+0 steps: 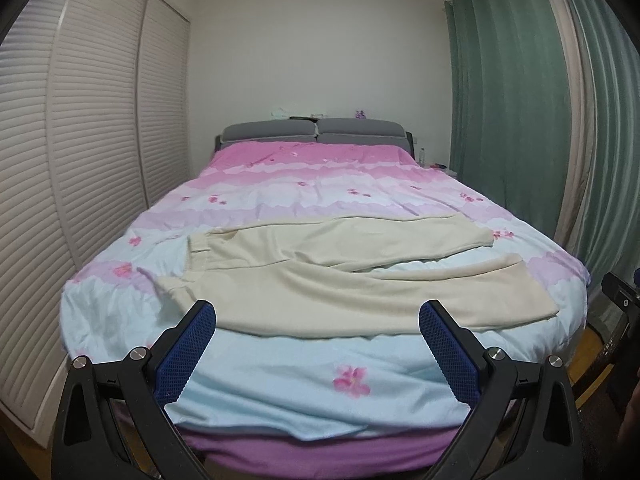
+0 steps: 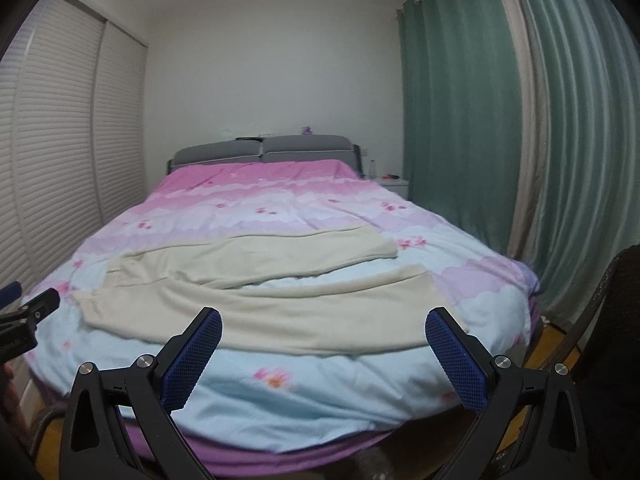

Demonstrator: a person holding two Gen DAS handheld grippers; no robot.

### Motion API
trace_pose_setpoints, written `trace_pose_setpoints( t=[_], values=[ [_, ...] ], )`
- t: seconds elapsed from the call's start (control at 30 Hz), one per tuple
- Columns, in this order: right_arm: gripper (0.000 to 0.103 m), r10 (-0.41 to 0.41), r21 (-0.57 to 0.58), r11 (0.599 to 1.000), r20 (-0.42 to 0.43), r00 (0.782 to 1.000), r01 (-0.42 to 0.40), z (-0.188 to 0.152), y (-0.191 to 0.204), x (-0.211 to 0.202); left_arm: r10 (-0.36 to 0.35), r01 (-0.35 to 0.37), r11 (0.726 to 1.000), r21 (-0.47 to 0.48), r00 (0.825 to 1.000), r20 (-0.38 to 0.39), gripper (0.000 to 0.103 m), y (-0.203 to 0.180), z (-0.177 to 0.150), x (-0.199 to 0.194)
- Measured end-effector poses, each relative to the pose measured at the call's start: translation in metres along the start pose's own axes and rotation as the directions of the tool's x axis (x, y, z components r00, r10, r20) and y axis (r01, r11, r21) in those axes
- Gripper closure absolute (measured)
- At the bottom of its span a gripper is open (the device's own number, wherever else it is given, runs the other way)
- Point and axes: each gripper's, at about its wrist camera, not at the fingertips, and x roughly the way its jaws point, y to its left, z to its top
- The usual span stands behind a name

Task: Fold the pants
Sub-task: 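Move both tools to the trouser hems and close both grippers on them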

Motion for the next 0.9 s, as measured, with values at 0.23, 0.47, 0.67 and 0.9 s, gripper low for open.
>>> trace_pose_setpoints(
  t=[0.23, 0.47, 0.67, 0.9],
  values=[
    [0.0, -0.045, 0.076, 0.996, 0.004, 0.999, 0.045, 0.038, -0.021, 0.057, -0.043, 0.042, 0.998, 0.052, 0.999, 0.009, 0.0, -0.034, 0.042, 0.055],
    [0.0, -0.083, 0.034, 0.996, 0.045, 0.996, 0.081, 0.091, -0.029, 0.121, -0.077, 0.074, 0.994, 0.077, 0.996, 0.034, 0.0, -0.063, 0.102, 0.118],
    [0.0, -0.089, 0.005, 0.996, 0.027, 0.996, 0.089, 0.131, -0.041, 0.193, -0.129, 0.12, 0.979, 0.165, 0.991, 0.047, 0.0, -0.101, 0.153, 0.19],
    [0.0, -0.089, -0.025, 0.996, -0.031, 0.996, 0.088, 0.16, -0.066, 0.302, -0.202, 0.209, 0.946, 0.247, 0.978, -0.052, 0.0, -0.156, 0.188, 0.311]
  ],
)
